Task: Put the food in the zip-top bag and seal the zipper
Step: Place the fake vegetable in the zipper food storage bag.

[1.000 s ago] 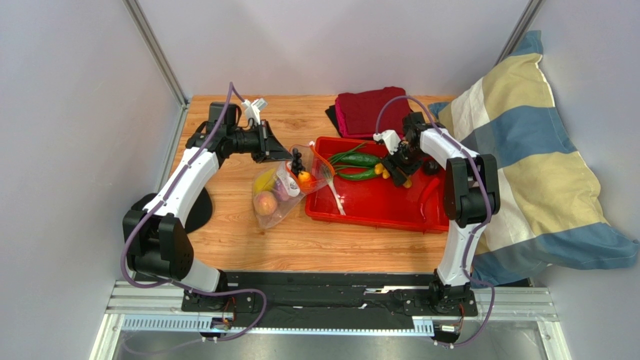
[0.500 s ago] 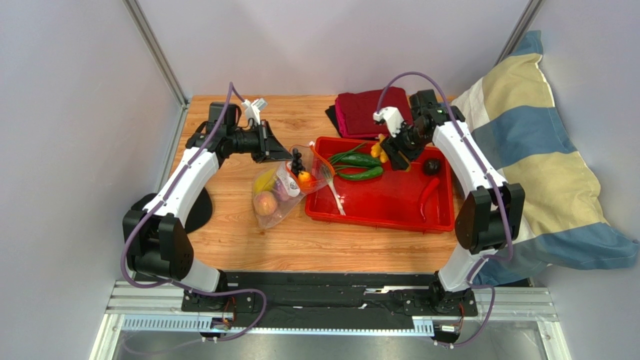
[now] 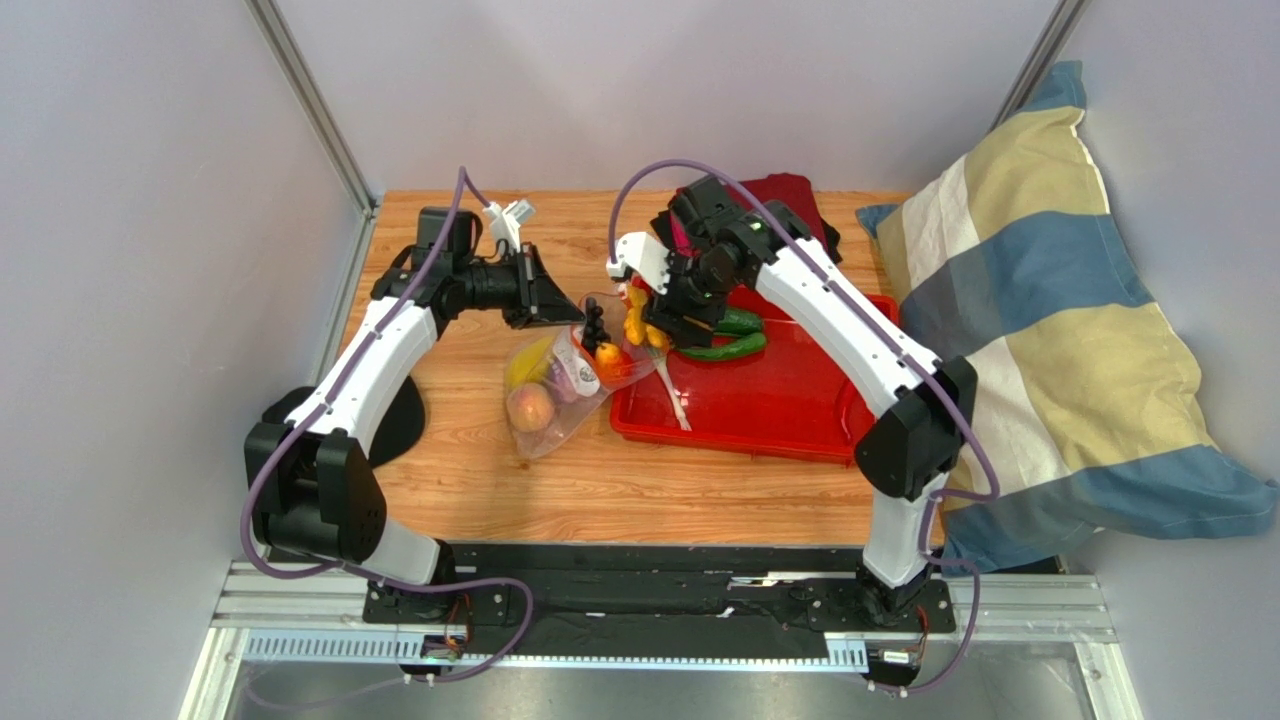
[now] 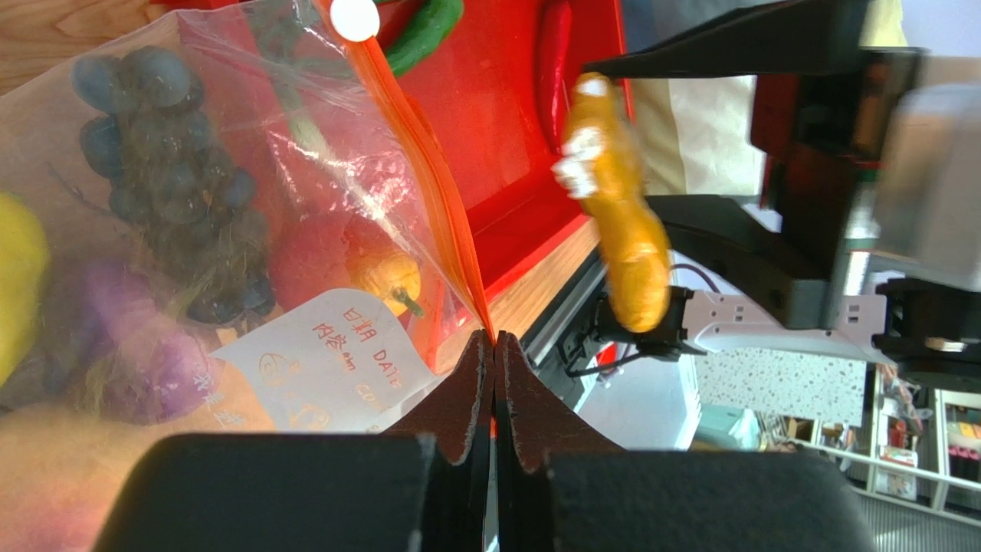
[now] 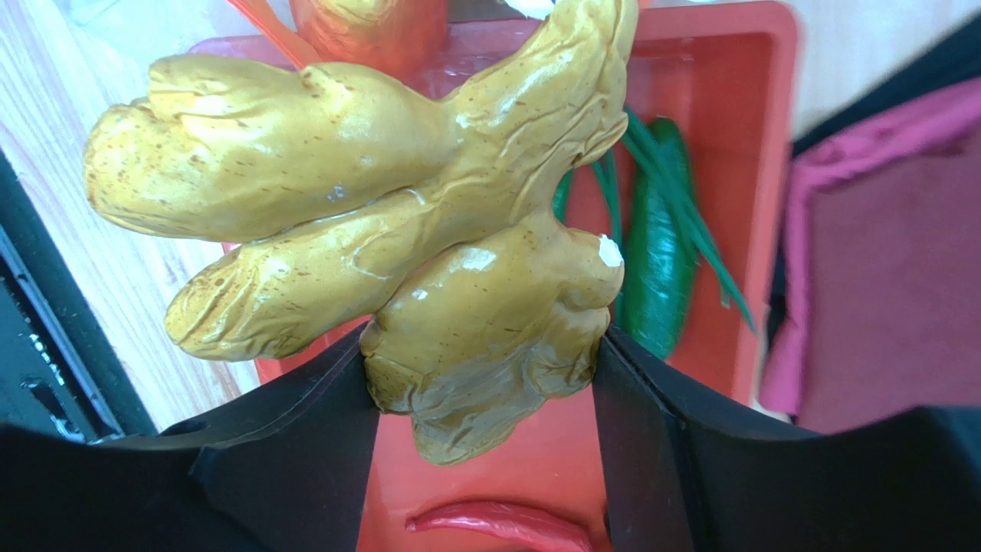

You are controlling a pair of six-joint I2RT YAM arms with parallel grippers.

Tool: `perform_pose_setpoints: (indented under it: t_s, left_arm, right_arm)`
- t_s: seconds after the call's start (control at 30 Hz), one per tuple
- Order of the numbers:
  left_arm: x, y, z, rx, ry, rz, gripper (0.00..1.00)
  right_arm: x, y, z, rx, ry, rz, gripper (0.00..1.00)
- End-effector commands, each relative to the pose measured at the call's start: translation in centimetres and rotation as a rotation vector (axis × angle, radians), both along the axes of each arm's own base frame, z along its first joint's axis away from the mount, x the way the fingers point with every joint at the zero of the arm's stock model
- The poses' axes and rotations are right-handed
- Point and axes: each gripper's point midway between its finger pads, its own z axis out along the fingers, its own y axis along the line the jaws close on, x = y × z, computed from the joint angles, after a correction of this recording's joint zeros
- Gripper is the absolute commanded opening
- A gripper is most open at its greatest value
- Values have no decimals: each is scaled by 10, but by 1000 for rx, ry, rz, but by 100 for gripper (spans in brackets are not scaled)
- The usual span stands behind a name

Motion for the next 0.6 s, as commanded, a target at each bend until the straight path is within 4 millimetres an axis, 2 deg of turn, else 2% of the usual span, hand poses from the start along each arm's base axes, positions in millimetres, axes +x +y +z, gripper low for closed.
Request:
perform_pose_setpoints:
  t_s: [0.0,0.1,0.17,0.43,0.57]
  left_arm:
    - [-11,-1,21,-22,-99,-43,0]
    - [-13,-2,21,-18,-110,-51,0]
    - [-16,-3,19,-15,-112,-59,0]
    - [-30,-11,5,-2,-89,-100,0]
    - [-35,-15,1,-2,-76,-116,0]
  right_arm:
    - [-15,13,-18,-57,78,68,28]
    - [-27,16,-39,-106,115,109,28]
    - [-27,18,-49,-128,121,121,28]
    - [-11,38,-42,-122,92,121,32]
    - [-5,45,-47,-118,86,112,34]
